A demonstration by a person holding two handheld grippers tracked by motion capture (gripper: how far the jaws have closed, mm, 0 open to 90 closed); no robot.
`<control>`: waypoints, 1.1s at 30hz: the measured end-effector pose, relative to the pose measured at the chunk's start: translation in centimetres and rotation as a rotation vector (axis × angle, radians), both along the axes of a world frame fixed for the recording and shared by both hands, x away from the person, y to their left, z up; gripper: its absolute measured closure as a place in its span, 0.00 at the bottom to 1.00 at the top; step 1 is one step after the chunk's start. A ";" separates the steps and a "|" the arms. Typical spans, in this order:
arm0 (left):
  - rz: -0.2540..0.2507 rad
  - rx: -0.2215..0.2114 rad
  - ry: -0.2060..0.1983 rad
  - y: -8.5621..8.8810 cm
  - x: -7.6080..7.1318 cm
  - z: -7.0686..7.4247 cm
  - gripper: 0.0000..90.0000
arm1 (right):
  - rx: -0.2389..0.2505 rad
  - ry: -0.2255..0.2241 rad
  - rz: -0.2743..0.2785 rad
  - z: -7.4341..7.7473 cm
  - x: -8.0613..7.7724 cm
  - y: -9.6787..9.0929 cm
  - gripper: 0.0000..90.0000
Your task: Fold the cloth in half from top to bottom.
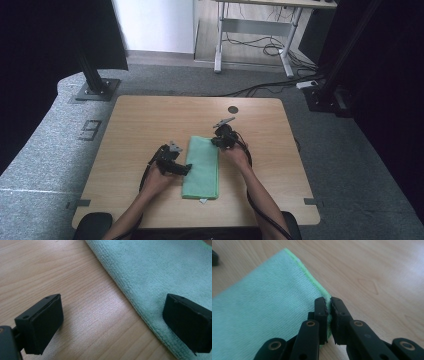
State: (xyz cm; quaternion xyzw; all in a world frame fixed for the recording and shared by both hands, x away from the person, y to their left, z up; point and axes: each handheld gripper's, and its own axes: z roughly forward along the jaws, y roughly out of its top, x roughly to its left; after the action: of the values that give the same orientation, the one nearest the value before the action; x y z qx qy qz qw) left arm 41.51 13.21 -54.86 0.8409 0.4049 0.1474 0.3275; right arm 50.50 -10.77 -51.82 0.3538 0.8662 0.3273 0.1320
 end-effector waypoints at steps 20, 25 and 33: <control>0.012 0.000 -0.002 0.0 -0.1 0.0 0.04 | 0.045 -0.147 0.158 6.8 -7.2 -0.8 0.92; 0.012 0.000 -0.002 0.0 -0.1 0.0 0.04 | 0.062 -0.152 0.207 7.2 -9.7 -0.9 0.92; 0.016 0.002 0.000 0.0 -0.1 0.0 0.03 | 0.090 -0.135 0.249 6.5 -12.6 -1.5 0.92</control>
State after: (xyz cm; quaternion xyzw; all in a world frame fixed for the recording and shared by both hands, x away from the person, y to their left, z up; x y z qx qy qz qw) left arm 41.39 13.21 -54.90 0.8380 0.4115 0.1504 0.3252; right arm 37.89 -12.28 -45.31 0.2262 0.8771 0.4024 0.1323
